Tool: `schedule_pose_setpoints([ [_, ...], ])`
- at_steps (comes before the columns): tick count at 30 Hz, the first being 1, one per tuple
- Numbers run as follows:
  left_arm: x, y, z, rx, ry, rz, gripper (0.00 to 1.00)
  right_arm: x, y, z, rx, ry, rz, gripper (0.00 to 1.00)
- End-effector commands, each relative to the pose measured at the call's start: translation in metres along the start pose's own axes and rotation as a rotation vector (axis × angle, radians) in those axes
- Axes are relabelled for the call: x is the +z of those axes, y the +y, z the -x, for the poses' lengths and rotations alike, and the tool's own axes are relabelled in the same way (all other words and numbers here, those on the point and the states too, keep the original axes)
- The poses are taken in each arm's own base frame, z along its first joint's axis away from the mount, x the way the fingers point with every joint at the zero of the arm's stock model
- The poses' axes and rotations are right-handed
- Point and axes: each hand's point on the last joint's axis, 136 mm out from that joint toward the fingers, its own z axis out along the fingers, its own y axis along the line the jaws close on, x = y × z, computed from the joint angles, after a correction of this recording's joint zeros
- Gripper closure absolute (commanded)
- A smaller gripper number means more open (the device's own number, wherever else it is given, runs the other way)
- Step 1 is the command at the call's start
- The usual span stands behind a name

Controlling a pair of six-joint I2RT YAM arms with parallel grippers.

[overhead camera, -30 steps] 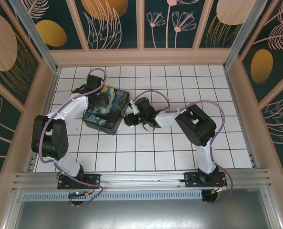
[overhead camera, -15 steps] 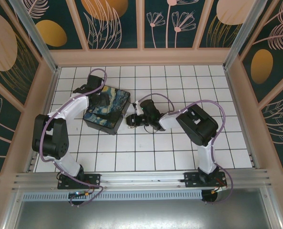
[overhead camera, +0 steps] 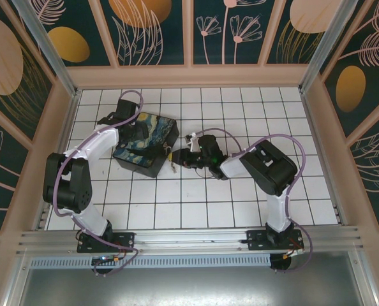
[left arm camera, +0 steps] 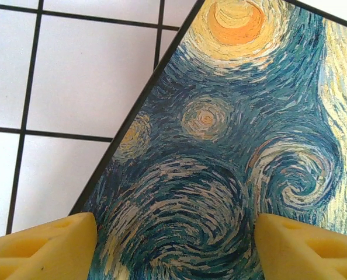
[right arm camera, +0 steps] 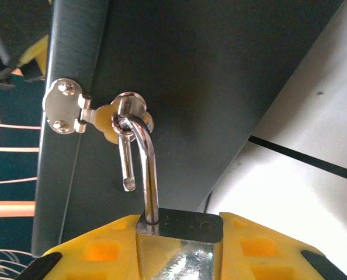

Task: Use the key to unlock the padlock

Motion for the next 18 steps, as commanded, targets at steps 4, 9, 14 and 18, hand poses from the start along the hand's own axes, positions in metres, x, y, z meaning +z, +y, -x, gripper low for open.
schedule_pose_setpoints([
  [4, 0.001, -0.010, -0.027, 0.125, 0.075, 0.054, 0.28, -0.010, 0.043, 0.051, 0.049, -0.182, 0.162, 0.75],
  [9, -0.013, -0.020, -0.021, 0.150, 0.035, 0.073, 0.28, -0.006, 0.019, 0.051, 0.124, -0.184, 0.032, 0.76],
  [14, -0.024, -0.030, -0.007, 0.190, 0.008, 0.074, 0.28, -0.025, 0.022, 0.064, 0.180, -0.253, 0.111, 0.76],
  [18, -0.004, -0.028, -0.029, 0.247, 0.074, 0.099, 0.28, -0.024, 0.025, 0.079, 0.182, -0.274, 0.128, 0.76],
])
